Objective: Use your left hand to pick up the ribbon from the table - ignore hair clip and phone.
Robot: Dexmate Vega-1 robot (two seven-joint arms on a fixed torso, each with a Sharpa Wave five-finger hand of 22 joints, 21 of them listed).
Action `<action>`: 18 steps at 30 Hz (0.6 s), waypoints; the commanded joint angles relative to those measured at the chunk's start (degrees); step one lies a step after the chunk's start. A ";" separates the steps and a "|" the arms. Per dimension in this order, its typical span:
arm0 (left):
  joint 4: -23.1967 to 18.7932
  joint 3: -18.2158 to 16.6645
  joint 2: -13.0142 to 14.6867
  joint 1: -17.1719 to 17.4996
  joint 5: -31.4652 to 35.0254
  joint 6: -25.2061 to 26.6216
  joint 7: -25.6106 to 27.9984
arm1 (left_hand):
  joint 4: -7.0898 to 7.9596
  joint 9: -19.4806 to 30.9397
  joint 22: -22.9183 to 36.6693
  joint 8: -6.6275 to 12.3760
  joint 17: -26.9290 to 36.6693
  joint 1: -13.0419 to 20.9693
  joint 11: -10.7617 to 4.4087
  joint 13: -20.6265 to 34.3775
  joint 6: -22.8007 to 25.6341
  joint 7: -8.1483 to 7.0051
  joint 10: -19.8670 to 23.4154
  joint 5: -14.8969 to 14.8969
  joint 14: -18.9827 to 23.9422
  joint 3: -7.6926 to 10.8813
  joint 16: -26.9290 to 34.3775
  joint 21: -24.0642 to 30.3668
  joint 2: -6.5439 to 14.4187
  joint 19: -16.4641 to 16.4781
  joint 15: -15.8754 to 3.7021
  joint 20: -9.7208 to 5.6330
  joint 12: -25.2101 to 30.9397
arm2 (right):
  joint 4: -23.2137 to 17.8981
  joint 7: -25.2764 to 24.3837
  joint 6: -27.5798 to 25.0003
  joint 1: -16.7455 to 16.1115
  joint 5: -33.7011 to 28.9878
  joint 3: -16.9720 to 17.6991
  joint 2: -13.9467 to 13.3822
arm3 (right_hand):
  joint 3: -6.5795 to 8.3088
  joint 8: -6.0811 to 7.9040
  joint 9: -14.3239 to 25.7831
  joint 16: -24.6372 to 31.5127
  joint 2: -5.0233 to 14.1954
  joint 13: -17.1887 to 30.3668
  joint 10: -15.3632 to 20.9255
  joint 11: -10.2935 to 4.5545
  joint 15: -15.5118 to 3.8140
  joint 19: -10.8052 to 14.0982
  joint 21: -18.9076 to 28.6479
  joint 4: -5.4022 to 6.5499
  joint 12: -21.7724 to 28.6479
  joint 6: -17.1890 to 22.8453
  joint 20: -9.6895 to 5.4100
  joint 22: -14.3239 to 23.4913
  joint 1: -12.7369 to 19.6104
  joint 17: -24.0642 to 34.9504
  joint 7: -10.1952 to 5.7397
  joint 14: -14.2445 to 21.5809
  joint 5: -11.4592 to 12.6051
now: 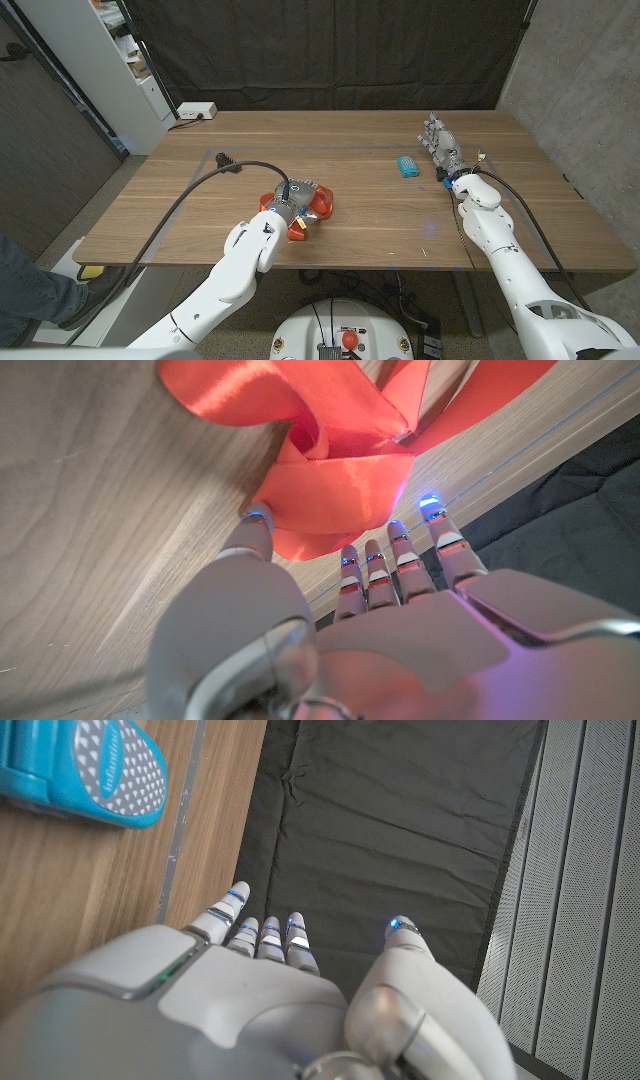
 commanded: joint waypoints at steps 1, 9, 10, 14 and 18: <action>2.17 1.20 -0.49 -0.59 0.49 0.75 2.14 | -0.18 0.24 0.17 0.30 0.16 1.06 -1.10 0.31 0.70 -0.11 0.94 -0.31 1.09 0.52 0.44 0.08 -0.14 0.84 -0.39 0.03 0.78 | 0.31 0.01 0.03 -0.23 0.08 0.33 0.04 | 0.02 0.02 0.31 0.31 0.27 0.17 -0.14 0.34 0.22 0.10 -0.28 -0.30 0.28 0.08 0.41 0.34 -0.05 0.26 -0.31 -0.16 0.06; 3.70 1.94 -0.89 -1.28 -0.09 1.18 1.77 | -0.29 0.27 0.17 0.58 0.25 2.04 -1.86 0.56 1.79 -0.66 2.08 -0.31 1.70 0.76 0.65 0.26 0.09 1.53 -0.80 0.00 1.27 | 0.57 0.20 0.04 -0.31 0.23 0.47 0.11 | -0.02 0.02 0.31 0.30 0.28 0.18 -0.16 0.33 0.23 0.08 -0.28 -0.35 0.27 0.10 0.39 0.34 -0.08 0.27 -0.30 -0.19 0.05; 3.85 2.07 -0.96 -1.37 -0.15 1.25 1.62 | -0.30 0.27 0.17 0.60 0.27 2.19 -1.83 0.58 1.86 -0.72 2.12 -0.30 1.90 0.81 0.73 0.28 0.17 1.61 -0.92 0.00 1.28 | 0.62 0.22 0.05 -0.31 0.23 0.48 0.12 | -0.02 0.02 0.31 0.30 0.28 0.18 -0.17 0.30 0.23 0.08 -0.28 -0.35 0.27 0.09 0.40 0.34 -0.08 0.27 -0.29 -0.18 0.05; 4.29 2.38 -1.22 -1.58 -0.72 1.51 1.80 | -0.40 0.30 0.20 0.73 0.47 3.36 -2.33 0.83 2.51 -1.01 2.88 -0.27 3.01 1.24 1.23 0.58 0.79 2.48 -1.40 -0.04 1.63 | 0.80 0.23 0.04 -0.31 0.24 0.52 0.18 | -0.03 0.01 0.31 0.31 0.29 0.18 -0.20 0.27 0.27 0.06 -0.28 -0.37 0.26 0.07 0.39 0.34 -0.08 0.27 -0.28 -0.18 0.05; 4.52 2.66 -1.50 -1.65 -0.99 2.02 2.06 | -0.76 0.42 0.33 1.43 1.13 6.94 -3.38 1.64 4.90 -1.77 5.52 -0.55 5.52 2.35 2.59 1.85 2.40 5.80 -2.31 -0.14 2.87 | 0.98 0.31 0.03 -0.34 0.29 0.61 0.20 | -0.05 0.02 0.31 0.31 0.30 0.18 -0.18 0.31 0.37 0.01 -0.29 -0.38 0.27 0.08 0.53 0.34 -0.12 0.28 -0.29 -0.19 0.05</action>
